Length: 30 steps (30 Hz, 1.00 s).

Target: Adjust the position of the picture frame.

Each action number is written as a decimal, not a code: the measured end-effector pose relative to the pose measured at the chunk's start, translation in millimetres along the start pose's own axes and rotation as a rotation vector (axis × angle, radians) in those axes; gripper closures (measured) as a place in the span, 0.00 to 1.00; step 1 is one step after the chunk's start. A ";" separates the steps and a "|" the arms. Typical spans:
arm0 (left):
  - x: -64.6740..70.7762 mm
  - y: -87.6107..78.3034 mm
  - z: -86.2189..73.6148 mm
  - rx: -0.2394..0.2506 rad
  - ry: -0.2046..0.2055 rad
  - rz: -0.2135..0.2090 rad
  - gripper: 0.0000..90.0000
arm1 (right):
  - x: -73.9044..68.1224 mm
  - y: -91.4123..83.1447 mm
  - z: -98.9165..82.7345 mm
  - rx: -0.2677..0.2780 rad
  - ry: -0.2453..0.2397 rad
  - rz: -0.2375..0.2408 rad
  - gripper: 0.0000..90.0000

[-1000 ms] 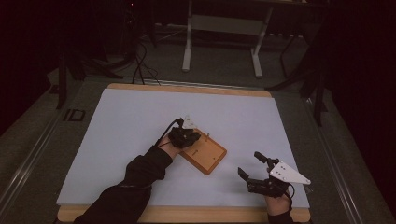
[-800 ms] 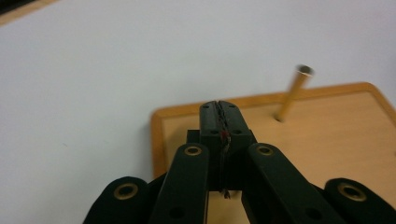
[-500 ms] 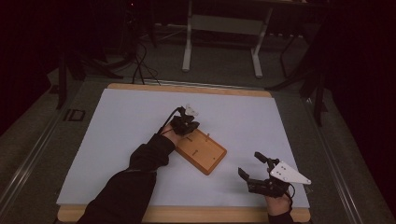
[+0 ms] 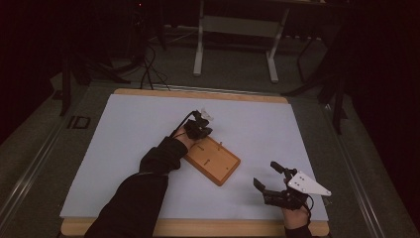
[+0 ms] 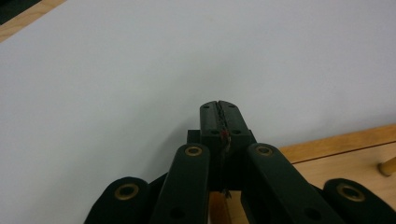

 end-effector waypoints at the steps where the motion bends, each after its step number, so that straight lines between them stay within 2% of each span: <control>1: -0.5 0.3 -0.8 -0.002 0.004 0.001 1.00 | -0.2 0.1 -0.1 -0.001 0.002 0.001 0.16; 3: -1.3 -0.4 -0.9 -0.004 -0.001 -0.011 1.00 | -0.1 0.6 -0.3 -0.002 0.002 0.001 0.16; 7: -1.0 -0.7 -0.8 -0.003 0.017 -0.012 1.00 | -0.5 1.4 -0.6 -0.005 0.000 0.002 0.16; 18: 2.4 -12.5 -10.6 -0.035 0.040 0.004 1.00 | -0.7 1.2 -0.1 -0.006 -0.003 -0.001 0.16; 30: 7.2 -31.0 -31.1 -0.037 0.017 -0.024 1.00 | -1.3 1.9 0.7 -0.006 -0.009 -0.004 0.16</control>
Point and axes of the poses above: each handheld gripper's, and its own axes: y roughly forward along the jaws, z roughly out of its top, x roughly to its right, the point moved 5 cm from there along y, roughly forward along the jaws, and after that the axes turned 14 degrees about -y, right-handed, at the moved point
